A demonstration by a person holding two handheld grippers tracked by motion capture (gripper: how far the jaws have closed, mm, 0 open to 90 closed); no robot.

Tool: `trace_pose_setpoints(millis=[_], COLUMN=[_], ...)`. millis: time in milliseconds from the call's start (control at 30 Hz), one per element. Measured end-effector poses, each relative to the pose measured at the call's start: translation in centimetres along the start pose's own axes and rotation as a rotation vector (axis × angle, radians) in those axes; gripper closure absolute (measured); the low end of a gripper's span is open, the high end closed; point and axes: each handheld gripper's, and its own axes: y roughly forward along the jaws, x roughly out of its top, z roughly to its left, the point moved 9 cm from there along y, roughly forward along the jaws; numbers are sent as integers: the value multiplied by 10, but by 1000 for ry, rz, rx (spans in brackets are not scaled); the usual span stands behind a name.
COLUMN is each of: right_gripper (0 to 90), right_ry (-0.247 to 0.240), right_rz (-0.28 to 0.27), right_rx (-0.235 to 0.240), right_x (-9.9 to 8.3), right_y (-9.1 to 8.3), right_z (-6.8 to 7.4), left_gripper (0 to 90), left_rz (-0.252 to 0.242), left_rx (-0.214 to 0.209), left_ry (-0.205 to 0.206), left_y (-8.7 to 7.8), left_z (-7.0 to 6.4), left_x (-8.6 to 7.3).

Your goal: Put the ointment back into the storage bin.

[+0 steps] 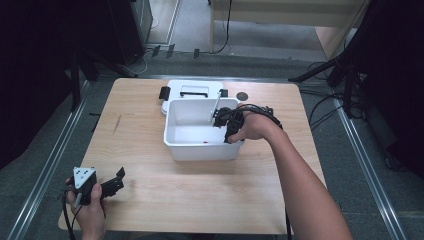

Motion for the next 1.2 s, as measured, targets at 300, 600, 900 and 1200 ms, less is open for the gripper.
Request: trace_pose_setpoints(millis=[300, 600, 900, 1200], right_gripper=[797, 814, 824, 826], right_ry=[16, 47, 91, 131], right_rz=[-35, -72, -110, -126], right_rx=[-9, -13, -11, -27], right_x=[1, -2, -14, -37], right_y=[-14, -40, -65, -80], right_z=[-1, 1, -1, -7], left_gripper=[1, 1, 1, 1], left_rz=[-1, 0, 5, 3], left_rx=[0, 0, -1, 2], left_ry=[-1, 2, 10, 10], left_y=[0, 0, 0, 0], left_z=[0, 0, -1, -1], left_x=[0, 0, 0, 0])
